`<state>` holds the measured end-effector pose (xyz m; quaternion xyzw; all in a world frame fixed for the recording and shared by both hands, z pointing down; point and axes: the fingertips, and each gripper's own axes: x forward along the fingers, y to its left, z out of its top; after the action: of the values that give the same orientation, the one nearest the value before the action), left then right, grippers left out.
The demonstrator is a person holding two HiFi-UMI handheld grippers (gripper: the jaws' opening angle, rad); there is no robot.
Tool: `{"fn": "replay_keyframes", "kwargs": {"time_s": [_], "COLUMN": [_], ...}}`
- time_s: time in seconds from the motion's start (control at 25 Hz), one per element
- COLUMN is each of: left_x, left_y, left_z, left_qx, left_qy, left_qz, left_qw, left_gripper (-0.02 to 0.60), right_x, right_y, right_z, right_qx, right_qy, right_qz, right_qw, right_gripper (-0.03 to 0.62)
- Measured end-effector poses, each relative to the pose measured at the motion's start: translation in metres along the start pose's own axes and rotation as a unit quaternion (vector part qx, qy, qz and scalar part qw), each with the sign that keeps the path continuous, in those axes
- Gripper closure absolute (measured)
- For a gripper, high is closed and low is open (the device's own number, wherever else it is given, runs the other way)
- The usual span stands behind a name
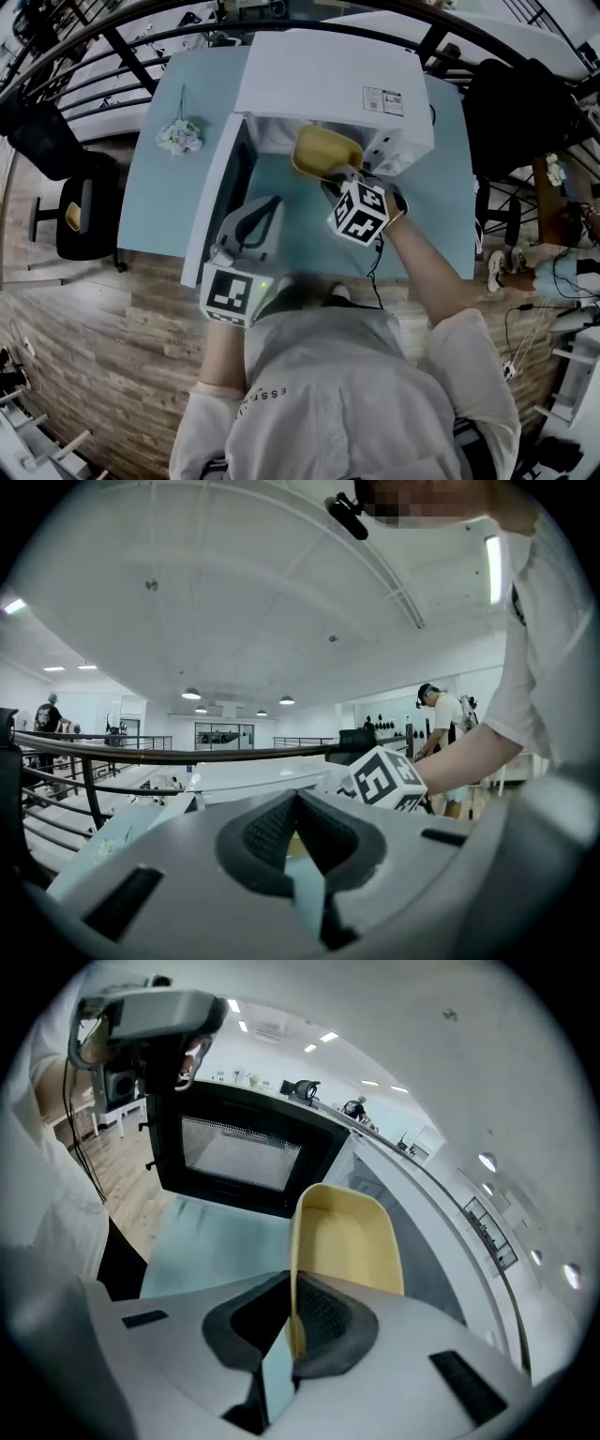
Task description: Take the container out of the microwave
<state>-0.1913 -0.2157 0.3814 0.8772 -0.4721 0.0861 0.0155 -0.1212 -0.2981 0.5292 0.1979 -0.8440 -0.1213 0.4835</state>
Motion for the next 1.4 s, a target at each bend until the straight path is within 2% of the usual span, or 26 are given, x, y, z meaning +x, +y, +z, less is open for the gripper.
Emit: {"fn": "replay_keyframes", "kwargs": {"time_s": [0.36, 0.56, 0.8, 1.0, 1.28, 1.4], "left_x": [-0.016, -0.016, -0.014, -0.015, -0.01, -0.009], "left_y": [-0.019, -0.026, -0.028, -0.029, -0.026, -0.024], "left_z": [0.007, 0.01, 0.017, 0.026, 0.036, 0.039], "left_qx": [0.024, 0.027, 0.028, 0.038, 0.049, 0.051], "left_qy": [-0.008, -0.011, -0.018, -0.026, -0.033, -0.038], "left_qz": [-0.004, -0.008, -0.007, -0.006, -0.01, -0.01], "left_qw": [0.9997, 0.9995, 0.9994, 0.9989, 0.9982, 0.9979], "left_gripper": [0.588, 0.588, 0.588, 0.588, 0.588, 0.588], "right_x": [-0.066, -0.102, -0.144, -0.17, -0.199, -0.209], "right_y": [0.023, 0.022, 0.016, 0.004, -0.012, -0.018], "right_z": [0.018, 0.02, 0.027, 0.027, 0.019, 0.016], "right_qx": [0.058, 0.103, 0.174, 0.222, 0.26, 0.286], "right_qy": [-0.086, -0.137, -0.219, -0.275, -0.323, -0.337], "right_qz": [-0.017, -0.042, -0.086, -0.145, -0.215, -0.233], "right_qw": [0.994, 0.984, 0.956, 0.924, 0.884, 0.866], "right_gripper": [0.563, 0.563, 0.563, 0.563, 0.563, 0.563]}}
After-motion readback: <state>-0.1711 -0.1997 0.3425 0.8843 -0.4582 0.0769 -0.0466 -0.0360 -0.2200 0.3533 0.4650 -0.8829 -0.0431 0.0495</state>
